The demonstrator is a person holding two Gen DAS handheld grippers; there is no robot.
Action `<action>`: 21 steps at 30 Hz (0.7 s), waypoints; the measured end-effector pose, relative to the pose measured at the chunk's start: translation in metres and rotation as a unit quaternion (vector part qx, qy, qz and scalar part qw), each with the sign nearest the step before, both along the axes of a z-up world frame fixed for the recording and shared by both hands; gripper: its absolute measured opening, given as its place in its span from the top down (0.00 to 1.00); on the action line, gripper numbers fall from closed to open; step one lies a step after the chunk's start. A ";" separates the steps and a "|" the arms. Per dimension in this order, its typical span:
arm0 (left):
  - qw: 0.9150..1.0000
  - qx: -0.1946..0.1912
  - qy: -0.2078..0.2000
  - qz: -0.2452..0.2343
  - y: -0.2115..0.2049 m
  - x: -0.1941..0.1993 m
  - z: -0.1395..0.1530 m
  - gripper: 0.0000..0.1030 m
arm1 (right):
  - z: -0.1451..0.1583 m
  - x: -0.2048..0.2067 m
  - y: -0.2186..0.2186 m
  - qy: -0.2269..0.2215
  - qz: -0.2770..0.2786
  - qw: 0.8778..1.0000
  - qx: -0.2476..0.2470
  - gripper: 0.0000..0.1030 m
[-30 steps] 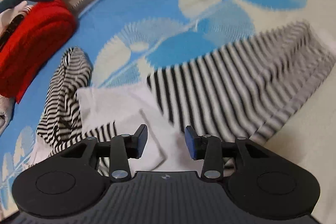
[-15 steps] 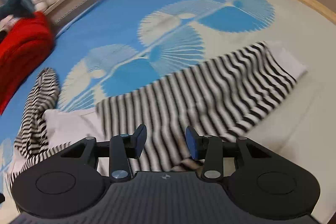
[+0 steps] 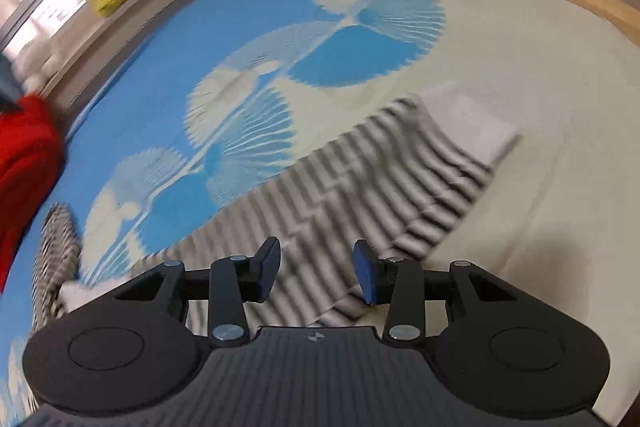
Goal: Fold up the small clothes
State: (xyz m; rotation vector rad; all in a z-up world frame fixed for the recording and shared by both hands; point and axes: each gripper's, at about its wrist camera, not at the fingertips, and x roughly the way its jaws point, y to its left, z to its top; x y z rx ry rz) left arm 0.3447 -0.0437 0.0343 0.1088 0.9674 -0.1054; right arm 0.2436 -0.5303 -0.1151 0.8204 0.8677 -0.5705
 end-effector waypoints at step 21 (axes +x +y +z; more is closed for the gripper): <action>1.000 -0.011 0.000 0.029 0.025 0.006 0.008 0.56 | -0.045 -0.013 -0.049 -0.010 -0.159 0.987 0.004 0.95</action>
